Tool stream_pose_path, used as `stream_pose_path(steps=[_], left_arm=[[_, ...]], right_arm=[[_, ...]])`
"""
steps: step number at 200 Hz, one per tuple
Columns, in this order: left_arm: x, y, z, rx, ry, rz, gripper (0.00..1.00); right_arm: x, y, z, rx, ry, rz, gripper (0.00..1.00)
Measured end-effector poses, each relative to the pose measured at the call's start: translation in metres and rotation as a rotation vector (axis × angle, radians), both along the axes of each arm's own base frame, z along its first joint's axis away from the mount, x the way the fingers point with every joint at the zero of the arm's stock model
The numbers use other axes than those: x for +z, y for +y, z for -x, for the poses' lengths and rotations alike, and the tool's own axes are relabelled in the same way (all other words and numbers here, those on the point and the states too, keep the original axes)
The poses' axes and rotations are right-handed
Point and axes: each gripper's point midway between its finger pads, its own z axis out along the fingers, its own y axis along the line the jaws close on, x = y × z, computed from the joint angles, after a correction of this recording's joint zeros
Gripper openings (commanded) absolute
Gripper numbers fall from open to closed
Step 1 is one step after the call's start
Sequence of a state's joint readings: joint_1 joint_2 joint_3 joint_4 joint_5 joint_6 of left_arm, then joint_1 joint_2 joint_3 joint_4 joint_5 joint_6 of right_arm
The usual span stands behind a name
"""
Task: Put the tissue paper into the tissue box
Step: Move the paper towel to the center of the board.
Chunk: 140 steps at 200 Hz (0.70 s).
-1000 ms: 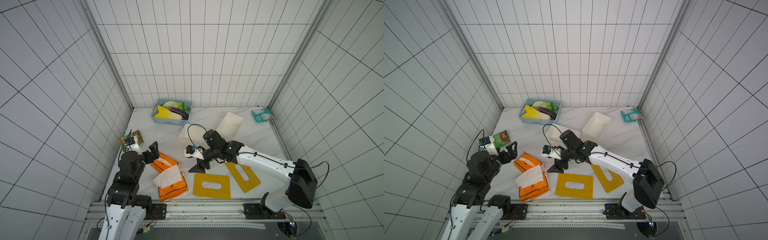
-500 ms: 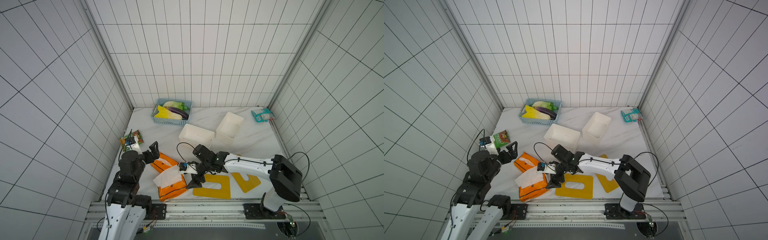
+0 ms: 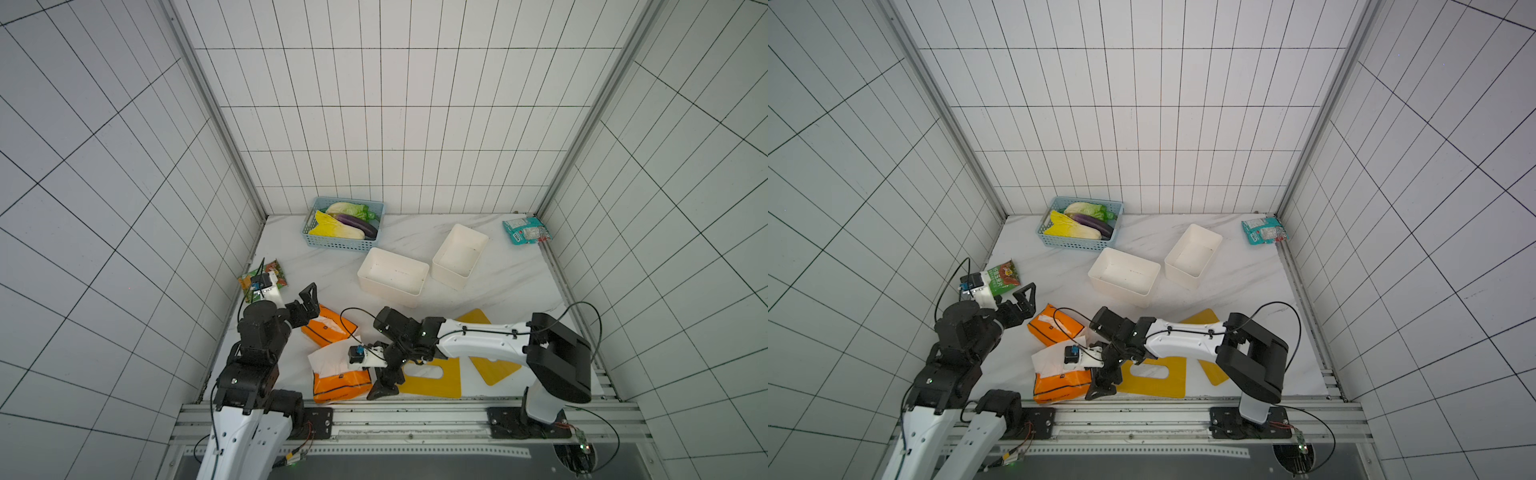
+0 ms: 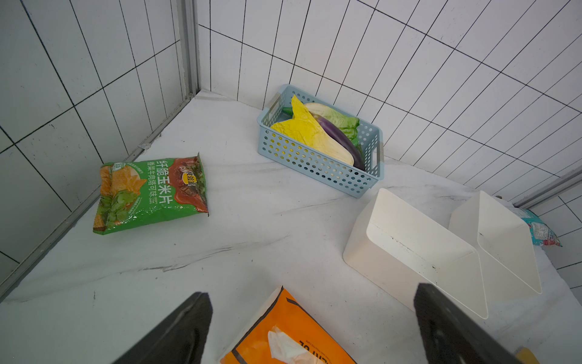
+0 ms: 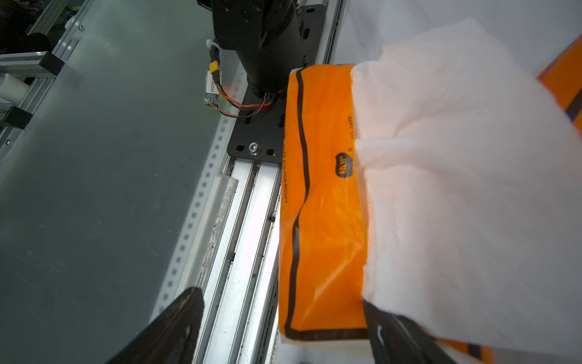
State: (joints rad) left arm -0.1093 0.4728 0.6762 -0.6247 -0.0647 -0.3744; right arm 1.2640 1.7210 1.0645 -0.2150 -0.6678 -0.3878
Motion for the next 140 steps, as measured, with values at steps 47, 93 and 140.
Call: stream_pose_path(steps=[47,93,140], left_arm=[[0.0,-0.001,0.0,-0.004,0.0,0.001,0.99],[0.0,-0.001,0.0,-0.004,0.0,0.001,0.99],[-0.001,0.0,0.0,-0.002,0.0,0.001,0.98]], right_arm=[[0.025,-0.012,-0.012,-0.043,-0.107,-0.001,0.83],[0.042,-0.008,-0.026,-0.07,-0.198,-0.03,0.83],[0.051,0.019,-0.029,-0.051,-0.215,-0.068,0.81]])
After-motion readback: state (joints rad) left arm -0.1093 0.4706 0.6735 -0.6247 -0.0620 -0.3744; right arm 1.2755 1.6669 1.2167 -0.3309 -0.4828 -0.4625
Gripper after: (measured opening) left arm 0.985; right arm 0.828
